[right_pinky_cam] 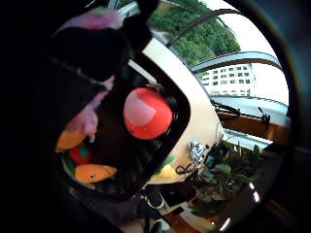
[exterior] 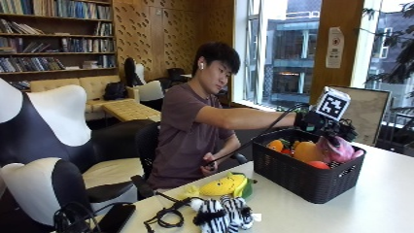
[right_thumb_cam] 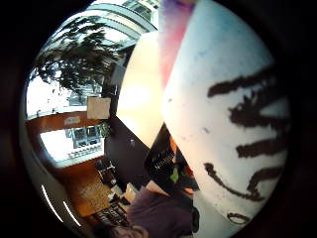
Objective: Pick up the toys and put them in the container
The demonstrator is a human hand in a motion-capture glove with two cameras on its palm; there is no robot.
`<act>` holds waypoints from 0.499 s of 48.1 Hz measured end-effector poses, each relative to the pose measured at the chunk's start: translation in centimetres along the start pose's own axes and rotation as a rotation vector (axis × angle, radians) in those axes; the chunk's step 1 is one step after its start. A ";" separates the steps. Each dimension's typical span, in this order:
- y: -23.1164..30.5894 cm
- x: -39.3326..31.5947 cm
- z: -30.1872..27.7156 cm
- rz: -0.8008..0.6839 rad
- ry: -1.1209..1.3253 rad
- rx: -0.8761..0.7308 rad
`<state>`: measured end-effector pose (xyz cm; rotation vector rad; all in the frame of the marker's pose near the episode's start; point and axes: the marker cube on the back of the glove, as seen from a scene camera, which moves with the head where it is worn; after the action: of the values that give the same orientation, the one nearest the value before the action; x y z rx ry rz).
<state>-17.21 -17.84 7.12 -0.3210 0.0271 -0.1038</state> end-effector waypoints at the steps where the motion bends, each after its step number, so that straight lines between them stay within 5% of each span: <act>1: 0.0 0.0 0.3 -0.019 0.002 -0.021; 6: -0.5 2.6 1.1 0.088 0.207 0.012; 17: 2.7 3.9 -1.5 -0.069 -0.144 0.126; 24: 6.2 10.3 -2.7 0.016 0.041 0.149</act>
<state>-6.49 -13.91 2.44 -0.1701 0.0626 -0.0956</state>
